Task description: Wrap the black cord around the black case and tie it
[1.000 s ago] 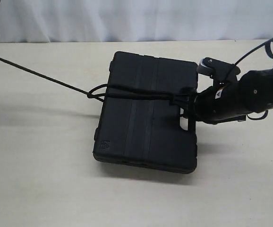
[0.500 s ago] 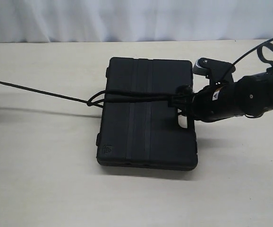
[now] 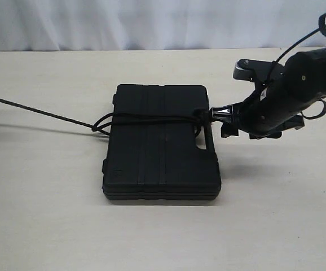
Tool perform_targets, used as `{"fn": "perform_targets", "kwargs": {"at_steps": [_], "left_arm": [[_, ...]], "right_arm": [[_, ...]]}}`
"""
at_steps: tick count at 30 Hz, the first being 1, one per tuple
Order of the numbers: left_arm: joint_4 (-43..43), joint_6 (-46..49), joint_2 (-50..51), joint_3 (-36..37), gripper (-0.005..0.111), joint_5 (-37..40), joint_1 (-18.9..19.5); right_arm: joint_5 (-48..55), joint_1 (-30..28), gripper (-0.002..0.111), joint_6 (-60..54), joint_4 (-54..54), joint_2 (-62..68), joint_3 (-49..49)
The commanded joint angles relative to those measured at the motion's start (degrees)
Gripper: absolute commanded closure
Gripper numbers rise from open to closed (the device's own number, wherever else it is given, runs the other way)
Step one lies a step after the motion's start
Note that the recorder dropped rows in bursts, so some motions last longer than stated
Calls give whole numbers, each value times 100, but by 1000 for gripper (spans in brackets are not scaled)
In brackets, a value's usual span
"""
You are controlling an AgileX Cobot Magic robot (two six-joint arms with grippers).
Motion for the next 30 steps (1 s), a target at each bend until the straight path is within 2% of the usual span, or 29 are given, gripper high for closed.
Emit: {"fn": "perform_targets", "kwargs": {"at_steps": [1,10,13,21,25,30], "left_arm": [[-86,-45,-50,-44,107,-92,21],[-100,-45,-50,-44,107,12,21],[-100,-45,-50,-44,107,49,21],[-100,-45,-50,-44,107,49,21],[69,-45,-50,-44,107,0,21],[1178,-723,-50,-44,107,-173,21]], "right_arm": [[32,11,50,-211,203,84,57],[-841,689,52,-315,261,478,55],[-892,644,62,-267,234,684,55],[-1287,622,101,-244,216,929,55],[-1369,495,104,-26,216,929,55],[-998,-5,104,120,322,929,66]]}}
